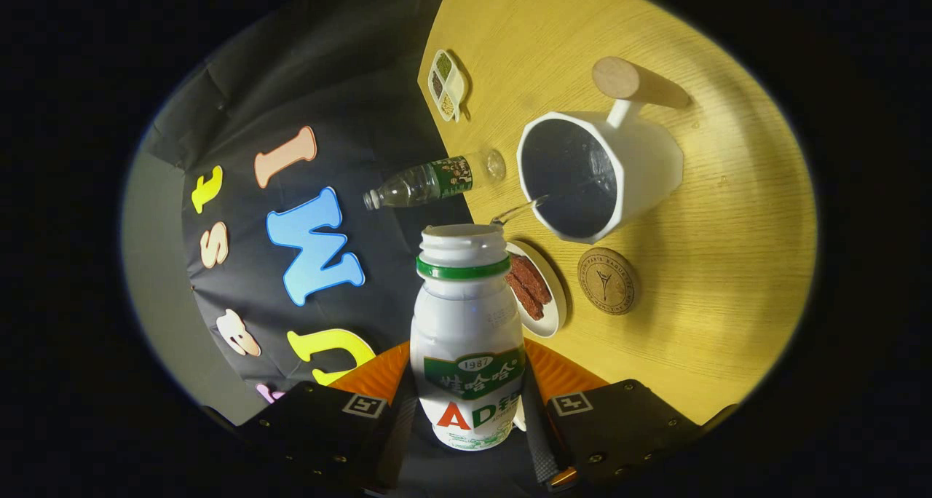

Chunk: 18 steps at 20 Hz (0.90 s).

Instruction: Take the bottle from table, then pour the juice into the cup, finally place the bottle on the coaster

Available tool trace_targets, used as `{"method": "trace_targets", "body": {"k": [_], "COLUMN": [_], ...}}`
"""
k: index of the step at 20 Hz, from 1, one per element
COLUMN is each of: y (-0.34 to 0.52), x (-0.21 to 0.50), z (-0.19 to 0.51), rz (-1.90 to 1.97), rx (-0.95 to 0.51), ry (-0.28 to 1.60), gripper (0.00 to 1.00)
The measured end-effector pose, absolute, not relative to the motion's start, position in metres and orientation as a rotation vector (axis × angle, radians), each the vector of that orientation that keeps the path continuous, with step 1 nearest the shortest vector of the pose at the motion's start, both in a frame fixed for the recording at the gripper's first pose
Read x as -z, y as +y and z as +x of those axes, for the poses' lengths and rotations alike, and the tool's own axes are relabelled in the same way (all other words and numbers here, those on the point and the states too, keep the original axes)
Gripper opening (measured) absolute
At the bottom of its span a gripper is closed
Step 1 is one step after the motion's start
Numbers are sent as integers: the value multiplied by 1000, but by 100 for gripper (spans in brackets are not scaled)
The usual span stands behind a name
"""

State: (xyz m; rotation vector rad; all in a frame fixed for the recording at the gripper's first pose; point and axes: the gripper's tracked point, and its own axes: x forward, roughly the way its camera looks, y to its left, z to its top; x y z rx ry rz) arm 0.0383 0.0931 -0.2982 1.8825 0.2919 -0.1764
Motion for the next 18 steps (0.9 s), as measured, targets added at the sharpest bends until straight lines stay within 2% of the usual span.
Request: {"method": "trace_targets", "body": {"k": [18], "y": [88], "x": [305], "z": [42], "rz": [1944], "rx": [203], "ry": [267], "gripper": [67]}}
